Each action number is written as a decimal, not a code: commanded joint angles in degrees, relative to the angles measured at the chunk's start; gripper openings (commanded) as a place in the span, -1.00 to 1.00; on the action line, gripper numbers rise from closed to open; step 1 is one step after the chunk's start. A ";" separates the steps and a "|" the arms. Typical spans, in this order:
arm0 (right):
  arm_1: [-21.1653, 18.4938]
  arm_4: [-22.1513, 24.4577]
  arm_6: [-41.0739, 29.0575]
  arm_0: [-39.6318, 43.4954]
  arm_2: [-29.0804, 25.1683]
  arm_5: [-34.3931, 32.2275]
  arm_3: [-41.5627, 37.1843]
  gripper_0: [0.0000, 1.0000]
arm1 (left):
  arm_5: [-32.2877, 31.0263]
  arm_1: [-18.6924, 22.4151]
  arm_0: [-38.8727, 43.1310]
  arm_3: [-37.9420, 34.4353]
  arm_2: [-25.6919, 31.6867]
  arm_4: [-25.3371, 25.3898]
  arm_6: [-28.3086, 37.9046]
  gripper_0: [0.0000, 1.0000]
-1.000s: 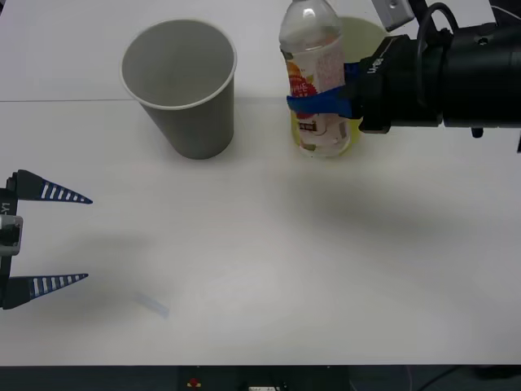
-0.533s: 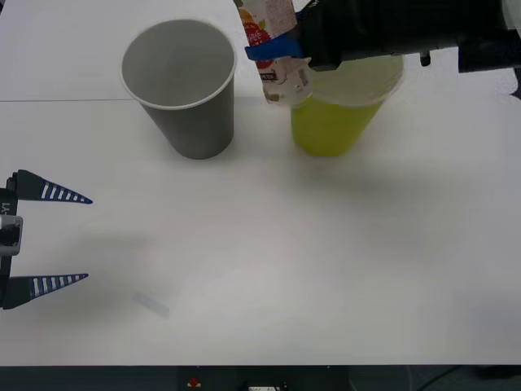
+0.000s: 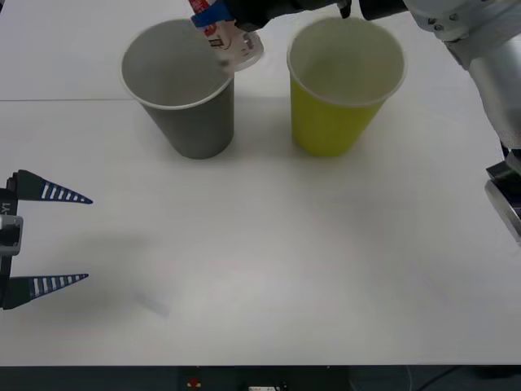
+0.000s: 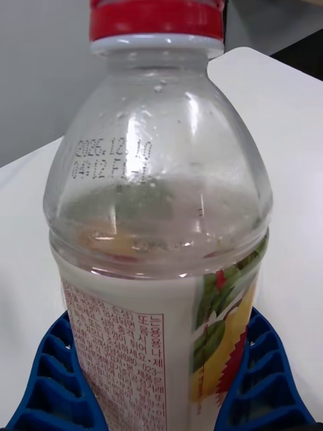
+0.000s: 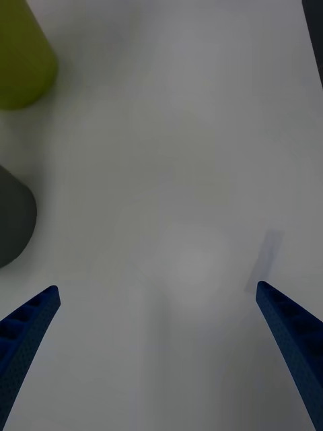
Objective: Put the can into the green bin and the plastic bottle into the gray bin
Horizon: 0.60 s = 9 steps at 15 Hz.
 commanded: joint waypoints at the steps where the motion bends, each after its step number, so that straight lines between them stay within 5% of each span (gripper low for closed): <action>1: 3.20 0.83 1.74 -3.87 1.87 3.38 7.29 -1.00 | 0.00 0.00 0.00 0.00 0.00 0.00 0.00 1.00; 9: 8.47 1.97 3.50 -8.35 7.41 12.17 16.79 -1.00 | 0.00 0.00 0.00 0.00 0.00 0.00 0.00 1.00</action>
